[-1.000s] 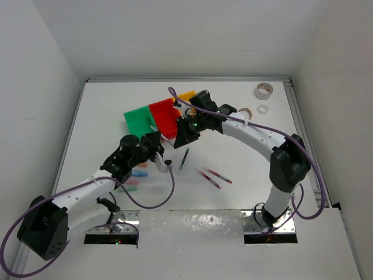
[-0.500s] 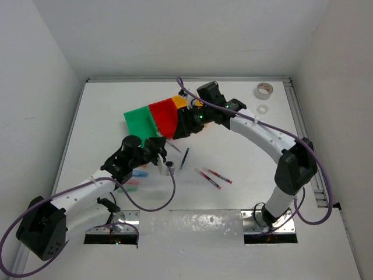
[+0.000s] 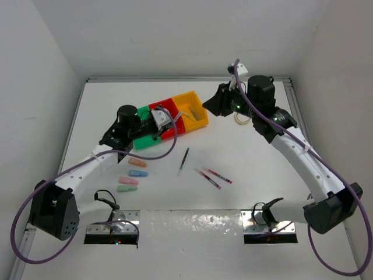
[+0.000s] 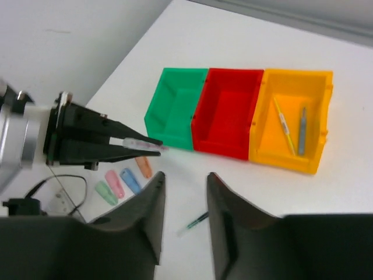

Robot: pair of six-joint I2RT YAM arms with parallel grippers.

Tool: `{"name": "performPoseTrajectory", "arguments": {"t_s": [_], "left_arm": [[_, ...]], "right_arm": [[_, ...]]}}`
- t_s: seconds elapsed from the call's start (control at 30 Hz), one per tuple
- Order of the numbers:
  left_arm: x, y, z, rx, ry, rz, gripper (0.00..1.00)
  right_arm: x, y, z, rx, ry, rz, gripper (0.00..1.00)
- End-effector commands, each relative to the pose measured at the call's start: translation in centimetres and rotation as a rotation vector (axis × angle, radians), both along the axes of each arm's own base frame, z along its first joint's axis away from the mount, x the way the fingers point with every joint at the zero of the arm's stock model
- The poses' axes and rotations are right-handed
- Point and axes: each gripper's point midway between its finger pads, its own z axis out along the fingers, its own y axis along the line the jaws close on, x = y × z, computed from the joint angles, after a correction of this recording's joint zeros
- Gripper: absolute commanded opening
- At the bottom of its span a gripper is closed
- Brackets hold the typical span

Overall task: Sort the stationery into containers
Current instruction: Close the pen cap on the pen.

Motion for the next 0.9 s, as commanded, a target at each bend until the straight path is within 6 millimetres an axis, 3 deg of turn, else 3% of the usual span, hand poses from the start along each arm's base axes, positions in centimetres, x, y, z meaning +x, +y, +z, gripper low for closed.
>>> {"name": "performPoseTrajectory", "arguments": {"t_s": [0.0, 0.03, 0.07, 0.2, 0.47, 0.7, 0.87], "left_arm": [[-1.6, -1.7, 2.0, -0.246, 0.292, -0.017, 0.00], [-1.5, -1.9, 2.5, -0.273, 0.317, -0.009, 0.00], [-1.5, -2.0, 2.9, -0.322, 0.365, 0.010, 0.00], [-1.7, -2.5, 3.6, -0.400, 0.447, 0.036, 0.00], [-2.0, -2.6, 4.2, -0.437, 0.445, 0.040, 0.00], [-2.3, -2.6, 3.9, -0.424, 0.439, 0.034, 0.00], [-2.2, -2.6, 3.9, -0.424, 0.434, 0.036, 0.00]], "right_arm": [[0.3, 2.3, 1.7, 0.069, -0.131, 0.019, 0.36], [0.1, 2.7, 1.5, 0.071, -0.143, 0.020, 0.44], [-0.3, 3.7, 2.5, 0.097, -0.185, 0.042, 0.54], [-0.9, 6.2, 3.0, 0.122, -0.228, 0.086, 0.61], [-0.4, 9.5, 2.7, 0.150, -0.219, 0.129, 0.60], [1.0, 10.2, 2.7, 0.180, -0.226, 0.101, 0.58], [1.7, 11.1, 2.4, 0.181, -0.221, 0.119, 0.47]]}}
